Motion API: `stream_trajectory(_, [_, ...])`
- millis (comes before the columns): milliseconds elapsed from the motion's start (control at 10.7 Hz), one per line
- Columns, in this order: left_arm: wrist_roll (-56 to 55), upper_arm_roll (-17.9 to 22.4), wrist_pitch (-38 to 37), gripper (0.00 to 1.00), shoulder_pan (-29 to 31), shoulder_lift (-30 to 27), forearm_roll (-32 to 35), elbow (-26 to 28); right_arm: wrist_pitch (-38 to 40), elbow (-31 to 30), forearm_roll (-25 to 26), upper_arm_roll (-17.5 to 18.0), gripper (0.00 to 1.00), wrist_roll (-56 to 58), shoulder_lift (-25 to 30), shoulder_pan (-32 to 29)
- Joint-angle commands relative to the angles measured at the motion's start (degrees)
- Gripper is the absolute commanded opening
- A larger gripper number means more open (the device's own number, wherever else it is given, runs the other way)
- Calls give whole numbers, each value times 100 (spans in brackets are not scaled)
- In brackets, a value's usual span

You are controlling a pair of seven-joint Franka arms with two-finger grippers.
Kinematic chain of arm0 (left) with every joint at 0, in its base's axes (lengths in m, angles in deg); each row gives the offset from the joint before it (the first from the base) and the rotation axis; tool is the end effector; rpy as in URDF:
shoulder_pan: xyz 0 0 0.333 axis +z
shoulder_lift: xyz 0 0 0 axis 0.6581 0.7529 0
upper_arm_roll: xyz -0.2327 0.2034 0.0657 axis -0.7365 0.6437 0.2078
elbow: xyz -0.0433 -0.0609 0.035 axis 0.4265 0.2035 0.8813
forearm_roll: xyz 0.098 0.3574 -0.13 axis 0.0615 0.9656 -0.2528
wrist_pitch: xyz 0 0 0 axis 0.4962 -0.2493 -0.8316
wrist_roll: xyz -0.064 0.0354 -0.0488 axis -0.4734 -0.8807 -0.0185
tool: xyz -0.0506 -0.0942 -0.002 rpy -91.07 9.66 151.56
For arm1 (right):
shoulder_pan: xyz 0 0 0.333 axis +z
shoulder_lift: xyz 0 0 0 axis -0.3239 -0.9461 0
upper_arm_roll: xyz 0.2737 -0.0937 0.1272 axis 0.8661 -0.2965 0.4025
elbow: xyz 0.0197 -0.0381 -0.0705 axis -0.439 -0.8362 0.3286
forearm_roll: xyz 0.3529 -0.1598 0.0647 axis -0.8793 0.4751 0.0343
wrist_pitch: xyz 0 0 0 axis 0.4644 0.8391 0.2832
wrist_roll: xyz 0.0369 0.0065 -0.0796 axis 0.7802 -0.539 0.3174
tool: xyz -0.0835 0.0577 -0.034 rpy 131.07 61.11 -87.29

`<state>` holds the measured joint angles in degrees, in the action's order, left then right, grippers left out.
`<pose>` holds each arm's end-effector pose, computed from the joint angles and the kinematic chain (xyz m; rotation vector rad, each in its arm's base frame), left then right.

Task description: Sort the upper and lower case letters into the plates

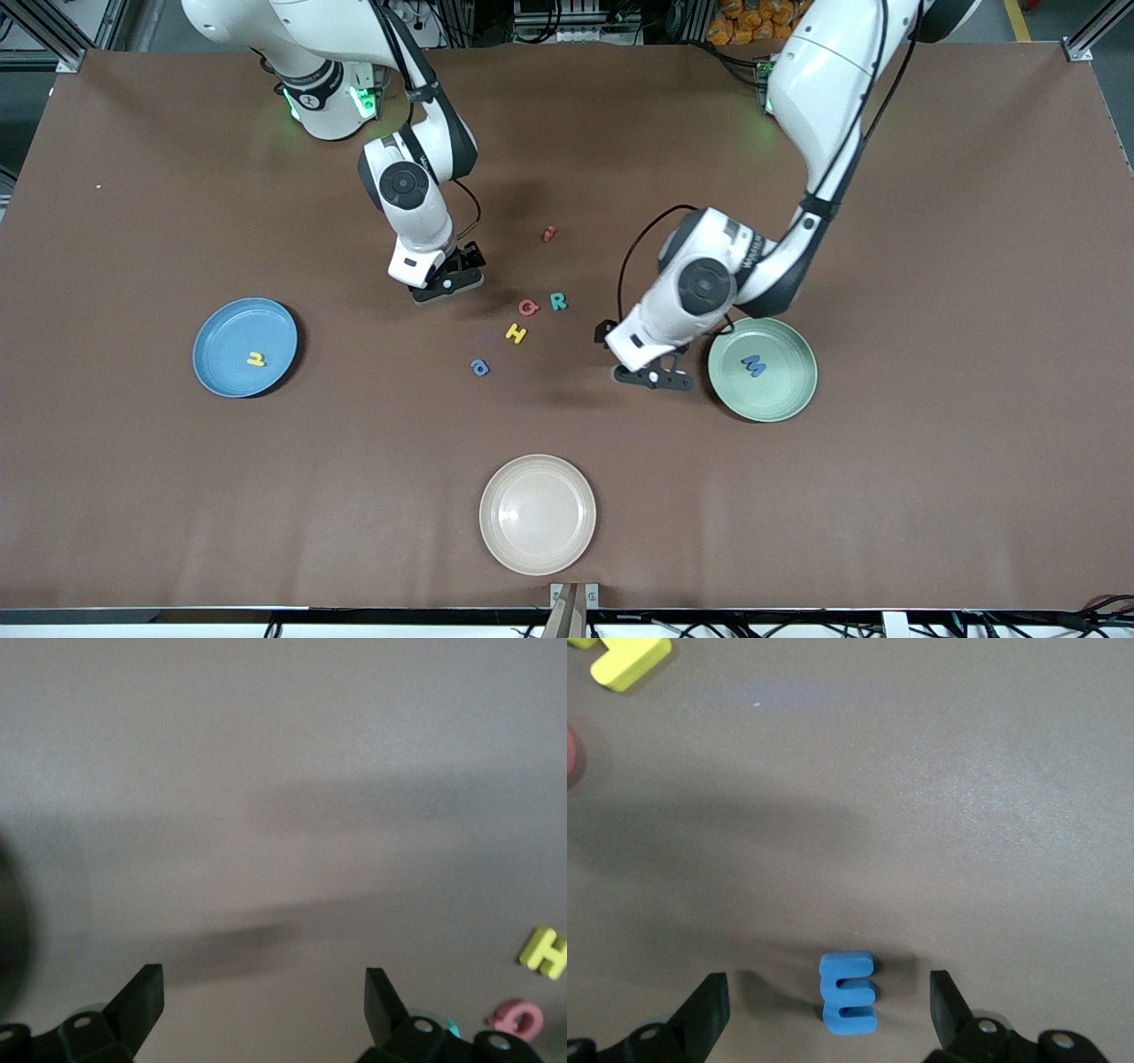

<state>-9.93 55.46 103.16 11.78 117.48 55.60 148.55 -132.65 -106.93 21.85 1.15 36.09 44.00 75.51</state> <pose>0.5646 -0.4240 0.2447 3.0374 -0.0638 -0.0171 0.4192 0.2932 0.1769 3.0593 0.5863 0.0029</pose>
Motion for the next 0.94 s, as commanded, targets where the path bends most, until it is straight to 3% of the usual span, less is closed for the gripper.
stream_trajectory(0, [-1963, -374, 84, 100, -24, 183, 1037, -258, -144, -138, -104, 20, 100, 124, 47, -27])
stream_trajectory(281, [-2518, -586, 93, 100, -95, 263, 1514, -330, -303, -147, -104, 29, 100, 106, -59, -18])
stream_trajectory(375, [-2526, -899, 354, 100, -112, 368, 1942, -391, -303, -155, -104, 20, 78, 115, -59, 8])
stream_trajectory(469, [-2569, -1024, 722, 100, -138, 473, 2294, -391, -303, -155, -104, 29, 18, 115, -51, 8])
stream_trajectory(563, [-2517, -1052, 1213, 100, -139, 578, 2454, -382, -312, -164, -104, 29, 0, 98, -33, -1])
stream_trajectory(844, [-1721, -1052, 2226, 100, -113, 588, 2920, -146, -303, -182, -104, 20, 0, 106, -15, 8])
